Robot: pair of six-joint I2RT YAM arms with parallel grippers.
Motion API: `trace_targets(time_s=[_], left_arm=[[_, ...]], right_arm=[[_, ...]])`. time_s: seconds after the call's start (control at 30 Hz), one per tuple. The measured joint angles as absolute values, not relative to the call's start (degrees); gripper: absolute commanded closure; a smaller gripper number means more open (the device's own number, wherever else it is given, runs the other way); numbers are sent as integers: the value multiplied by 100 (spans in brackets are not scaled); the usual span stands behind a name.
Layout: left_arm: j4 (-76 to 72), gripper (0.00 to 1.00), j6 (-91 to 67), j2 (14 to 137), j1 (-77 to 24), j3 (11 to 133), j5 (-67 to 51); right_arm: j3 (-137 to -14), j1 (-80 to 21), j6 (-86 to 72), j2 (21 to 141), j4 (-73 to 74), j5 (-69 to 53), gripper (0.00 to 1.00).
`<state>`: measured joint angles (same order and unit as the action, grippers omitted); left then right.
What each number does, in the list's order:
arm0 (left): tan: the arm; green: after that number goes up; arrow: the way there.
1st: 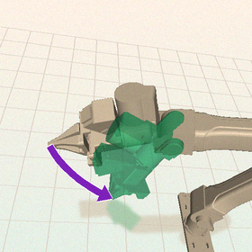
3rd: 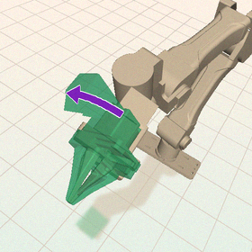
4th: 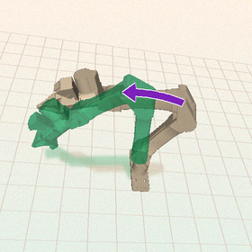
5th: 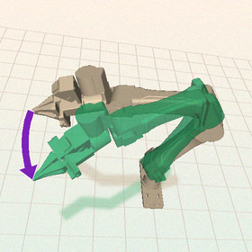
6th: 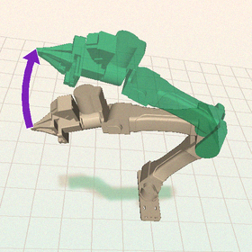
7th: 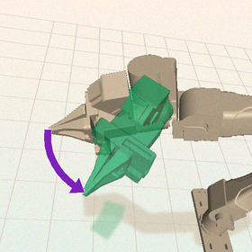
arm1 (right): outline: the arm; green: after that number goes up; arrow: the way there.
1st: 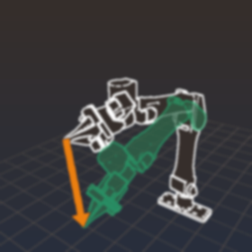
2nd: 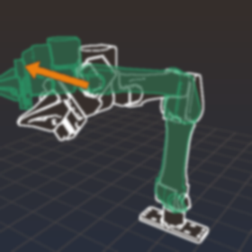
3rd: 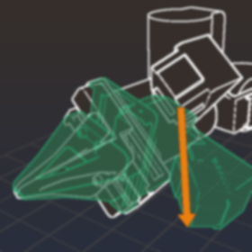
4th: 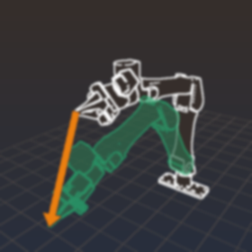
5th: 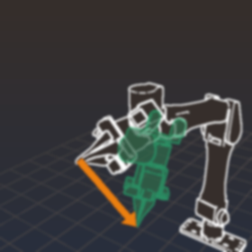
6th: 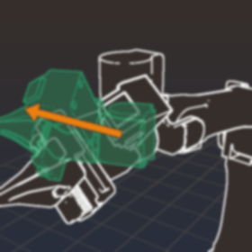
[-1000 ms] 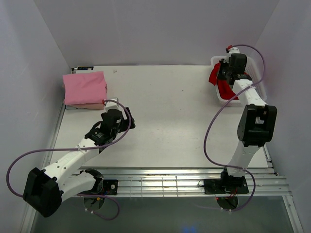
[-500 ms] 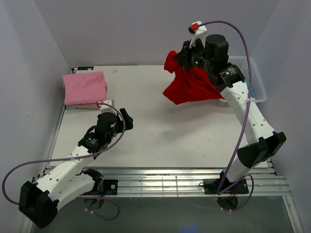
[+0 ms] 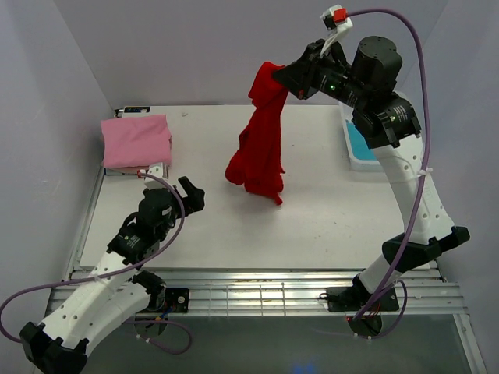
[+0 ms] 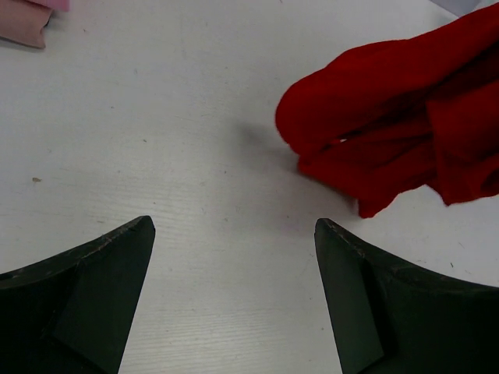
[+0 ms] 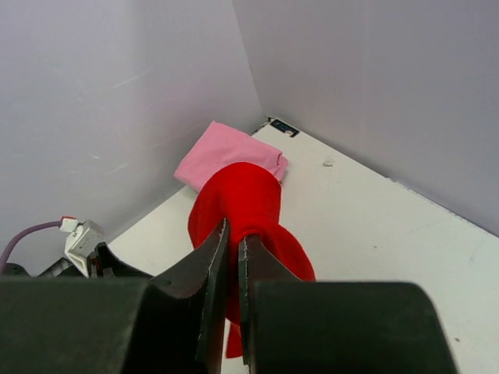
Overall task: Fold and stack the t-shirts
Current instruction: Move the tshirt to the center of the board
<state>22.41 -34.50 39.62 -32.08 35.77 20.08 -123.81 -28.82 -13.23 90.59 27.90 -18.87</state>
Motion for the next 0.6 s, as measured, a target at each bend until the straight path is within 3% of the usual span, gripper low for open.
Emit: trace_targets(time_s=[0.37, 0.6], left_arm=[[2639, 7, -3632, 3557, -3208, 3660, 2078], [2738, 8, -3745, 3487, -3208, 3660, 2040]], right_arm=[[-11664, -2906, -1949, 8945, 2294, -2679, 92], [-9037, -2928, -1772, 7260, 2349, -392, 92]])
